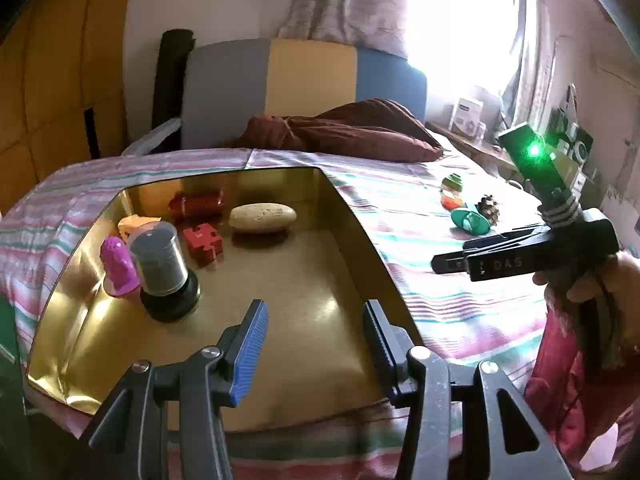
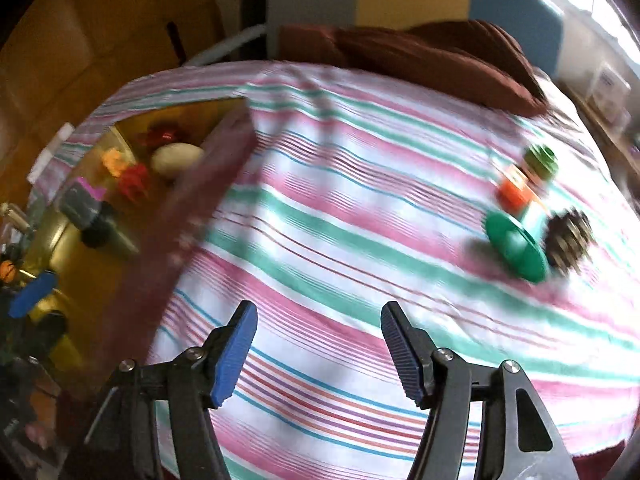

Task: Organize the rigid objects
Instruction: 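Move the right tool back over the toys on the bedspread, then close the right tool on the brown spiky ball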

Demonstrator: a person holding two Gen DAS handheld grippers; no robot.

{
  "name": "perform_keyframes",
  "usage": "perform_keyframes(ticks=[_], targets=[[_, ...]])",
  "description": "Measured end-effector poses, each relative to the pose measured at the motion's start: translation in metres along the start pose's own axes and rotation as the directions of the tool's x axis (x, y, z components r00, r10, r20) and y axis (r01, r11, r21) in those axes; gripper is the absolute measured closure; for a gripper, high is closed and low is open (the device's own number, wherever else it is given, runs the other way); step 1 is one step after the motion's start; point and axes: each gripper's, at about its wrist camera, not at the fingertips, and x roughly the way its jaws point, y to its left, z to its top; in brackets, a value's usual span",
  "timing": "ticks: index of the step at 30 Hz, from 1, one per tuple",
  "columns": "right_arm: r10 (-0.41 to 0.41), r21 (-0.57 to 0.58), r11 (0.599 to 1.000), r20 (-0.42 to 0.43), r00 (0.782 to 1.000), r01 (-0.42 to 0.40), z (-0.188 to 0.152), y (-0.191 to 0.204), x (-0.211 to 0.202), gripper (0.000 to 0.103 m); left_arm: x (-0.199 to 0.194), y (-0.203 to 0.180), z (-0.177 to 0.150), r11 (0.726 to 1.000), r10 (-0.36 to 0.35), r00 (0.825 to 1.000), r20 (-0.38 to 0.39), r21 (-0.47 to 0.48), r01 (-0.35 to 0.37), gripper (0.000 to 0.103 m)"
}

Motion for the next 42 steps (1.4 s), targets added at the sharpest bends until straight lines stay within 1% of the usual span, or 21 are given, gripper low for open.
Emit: perform_keyframes(ticks=[4, 7, 9, 11, 12, 13, 16, 18, 20, 23, 25, 28, 29, 33, 36, 37, 38, 40, 42], targets=[[-0.046, 0.045, 0.998, -0.006, 0.999, 0.046, -0.006, -0.036, -0.001, 0.038, -0.001, -0.010, -0.002, 0.999, -0.007, 1.000, -0.002, 0.034, 0.007, 0.054], [-0.127, 0.095, 0.988, 0.024, 0.992, 0.124, -0.001, -0.071, -0.008, 0.038, -0.003, -0.015, -0.004, 0.999, -0.015, 1.000, -0.005, 0.046, 0.015, 0.054], [-0.179, 0.163, 0.972, 0.051, 0.983, 0.169, 0.009, -0.100, -0.015, 0.038, -0.004, -0.017, -0.004, 0.999, -0.019, 1.000, -0.007, 0.044, 0.020, 0.054], [-0.243, 0.255, 0.942, 0.077, 0.967, 0.216, 0.023, -0.136, -0.022, 0.038, -0.005, -0.018, -0.003, 0.999, -0.027, 1.000, -0.010, 0.029, 0.027, 0.054], [-0.280, 0.312, 0.918, 0.077, 0.957, 0.244, 0.032, -0.158, -0.024, 0.038, -0.006, -0.018, -0.003, 0.999, -0.031, 0.999, -0.012, 0.019, 0.031, 0.054], [-0.298, 0.347, 0.902, 0.072, 0.952, 0.257, 0.038, -0.172, -0.024, 0.038, -0.007, -0.017, -0.002, 0.999, -0.039, 0.999, -0.015, 0.001, 0.039, 0.054], [-0.321, 0.438, 0.855, 0.028, 0.947, 0.277, 0.060, -0.211, -0.014, 0.038, -0.011, -0.015, -0.001, 0.999, -0.038, 0.999, -0.018, -0.026, 0.038, 0.054], [-0.333, 0.458, 0.837, -0.005, 0.943, 0.298, 0.069, -0.226, -0.005, 0.038, -0.015, -0.014, -0.001, 0.999, -0.023, 1.000, -0.013, -0.029, 0.022, 0.054], [-0.334, 0.451, 0.837, -0.030, 0.942, 0.311, 0.073, -0.230, 0.005, 0.037, -0.017, -0.013, -0.001, 0.999, -0.013, 1.000, -0.012, -0.032, 0.012, 0.054], [-0.328, 0.437, 0.846, -0.028, 0.944, 0.307, 0.068, -0.233, 0.010, 0.034, -0.015, -0.013, -0.001, 0.999, -0.005, 1.000, -0.022, -0.033, 0.004, 0.054], [-0.322, 0.428, 0.853, -0.022, 0.947, 0.300, 0.058, -0.234, 0.005, 0.034, -0.013, -0.015, -0.001, 0.999, -0.007, 1.000, -0.026, -0.031, 0.006, 0.054], [-0.273, 0.412, 0.875, -0.013, 0.962, 0.254, 0.039, -0.231, -0.005, 0.034, -0.010, -0.019, -0.001, 1.000, -0.017, 0.999, -0.030, -0.016, 0.017, 0.054], [-0.266, 0.399, 0.882, -0.015, 0.964, 0.250, 0.031, -0.228, -0.008, 0.034, -0.009, -0.021, -0.001, 1.000, -0.021, 0.999, -0.031, -0.011, 0.021, 0.054], [-0.282, 0.351, 0.895, -0.031, 0.959, 0.274, 0.002, -0.222, -0.021, 0.034, -0.006, -0.030, -0.003, 0.999, -0.038, 0.998, -0.041, 0.011, 0.038, 0.054], [-0.294, 0.379, 0.879, -0.047, 0.955, 0.289, -0.010, -0.232, -0.029, 0.033, -0.005, -0.034, -0.004, 0.999, -0.044, 0.998, -0.046, 0.022, 0.045, 0.054], [-0.299, 0.394, 0.872, -0.043, 0.953, 0.291, -0.012, -0.235, -0.033, 0.033, -0.006, -0.035, -0.004, 0.999, -0.044, 0.998, -0.044, 0.026, 0.045, 0.054], [-0.292, 0.400, 0.873, -0.025, 0.956, 0.278, -0.013, -0.236, -0.037, 0.033, -0.007, -0.035, -0.004, 0.999, -0.043, 0.998, -0.041, 0.028, 0.044, 0.054], [-0.261, 0.386, 0.893, 0.028, 0.965, 0.230, -0.013, -0.234, -0.043, 0.033, -0.008, -0.035, -0.004, 0.999, -0.041, 0.998, -0.038, 0.027, 0.042, 0.054], [-0.258, 0.337, 0.913, 0.043, 0.965, 0.229, -0.009, -0.228, -0.042, 0.033, -0.008, -0.034, -0.004, 0.999, -0.037, 0.999, -0.040, 0.024, 0.038, 0.054]])
